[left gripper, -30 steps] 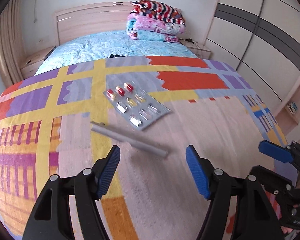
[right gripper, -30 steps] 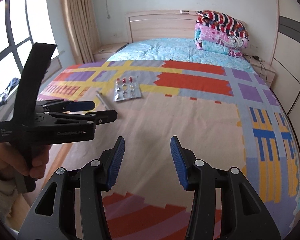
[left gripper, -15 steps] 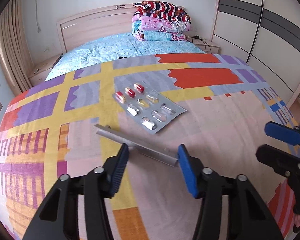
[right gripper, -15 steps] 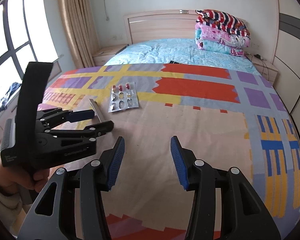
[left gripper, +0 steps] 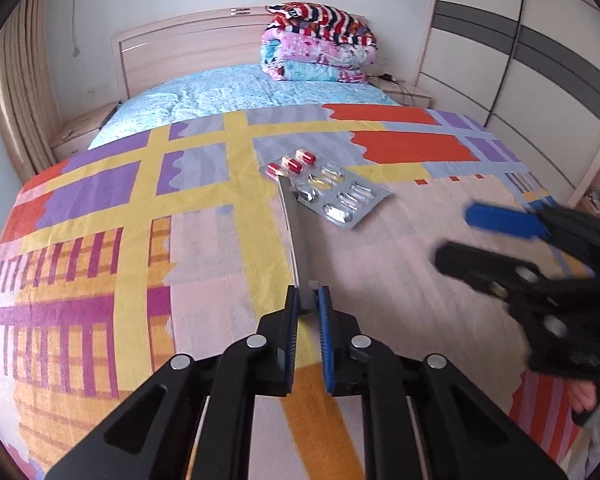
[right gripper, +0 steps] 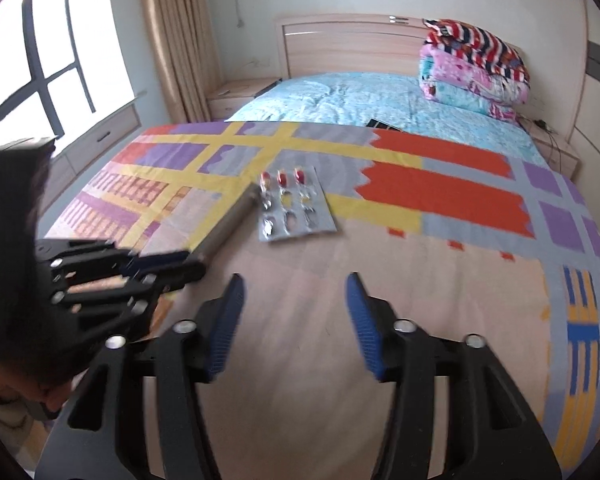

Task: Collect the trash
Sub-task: 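Grasp the grey metal strip by its end with the left tool, then grasp the pill blister pack with the right tool while the left tool holds the strip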

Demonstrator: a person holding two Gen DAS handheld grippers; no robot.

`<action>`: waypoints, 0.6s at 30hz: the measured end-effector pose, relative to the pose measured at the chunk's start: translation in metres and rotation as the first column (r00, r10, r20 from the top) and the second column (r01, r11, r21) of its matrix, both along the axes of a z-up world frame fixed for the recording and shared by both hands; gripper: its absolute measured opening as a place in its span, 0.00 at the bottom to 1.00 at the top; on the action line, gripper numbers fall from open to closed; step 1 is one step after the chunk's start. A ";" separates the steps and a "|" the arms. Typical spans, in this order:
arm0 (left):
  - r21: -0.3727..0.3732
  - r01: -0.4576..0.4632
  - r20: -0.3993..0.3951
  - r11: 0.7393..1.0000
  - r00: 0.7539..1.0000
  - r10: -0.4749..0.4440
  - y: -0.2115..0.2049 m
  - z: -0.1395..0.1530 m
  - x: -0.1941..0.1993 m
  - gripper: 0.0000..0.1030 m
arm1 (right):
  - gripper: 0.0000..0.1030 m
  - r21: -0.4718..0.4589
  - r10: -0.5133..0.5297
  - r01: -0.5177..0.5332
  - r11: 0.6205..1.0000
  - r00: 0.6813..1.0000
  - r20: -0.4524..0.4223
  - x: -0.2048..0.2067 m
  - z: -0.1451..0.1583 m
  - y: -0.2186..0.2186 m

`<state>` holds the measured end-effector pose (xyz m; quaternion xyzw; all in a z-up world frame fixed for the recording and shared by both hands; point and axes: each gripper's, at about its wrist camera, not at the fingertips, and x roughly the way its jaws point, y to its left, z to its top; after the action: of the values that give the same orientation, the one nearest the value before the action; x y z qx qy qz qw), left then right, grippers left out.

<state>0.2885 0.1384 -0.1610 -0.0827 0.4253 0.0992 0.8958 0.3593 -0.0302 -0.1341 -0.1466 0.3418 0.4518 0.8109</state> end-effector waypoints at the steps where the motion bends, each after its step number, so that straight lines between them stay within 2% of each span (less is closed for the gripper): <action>1: 0.002 0.001 0.001 1.000 1.000 -0.001 0.001 0.000 -0.002 0.09 | 0.57 -0.007 0.011 -0.011 1.000 1.000 0.006 0.001 0.000 0.005; 6: 0.000 -0.032 0.003 0.999 0.999 0.032 0.009 0.003 -0.011 0.09 | 0.57 -0.048 0.051 -0.050 0.998 0.999 0.015 0.017 -0.006 0.028; 8: -0.010 -0.038 0.008 0.999 0.999 0.038 0.013 0.002 -0.016 0.09 | 0.64 -0.053 0.070 -0.071 0.996 0.997 -0.008 0.024 -0.009 0.035; 12: -0.020 -0.034 0.016 0.999 0.999 0.034 0.014 0.002 -0.022 0.09 | 0.65 -0.086 0.079 -0.079 0.993 0.997 -0.002 0.031 -0.013 0.046; 18: -0.021 -0.037 0.021 0.999 0.999 0.037 0.017 0.002 -0.029 0.09 | 0.65 -0.141 0.087 -0.078 0.987 0.994 0.061 0.033 -0.015 0.065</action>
<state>0.2600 0.1558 -0.1590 -0.1009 0.4151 0.1104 0.8974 0.3924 0.0350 -0.1489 -0.2315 0.3384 0.4551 0.7905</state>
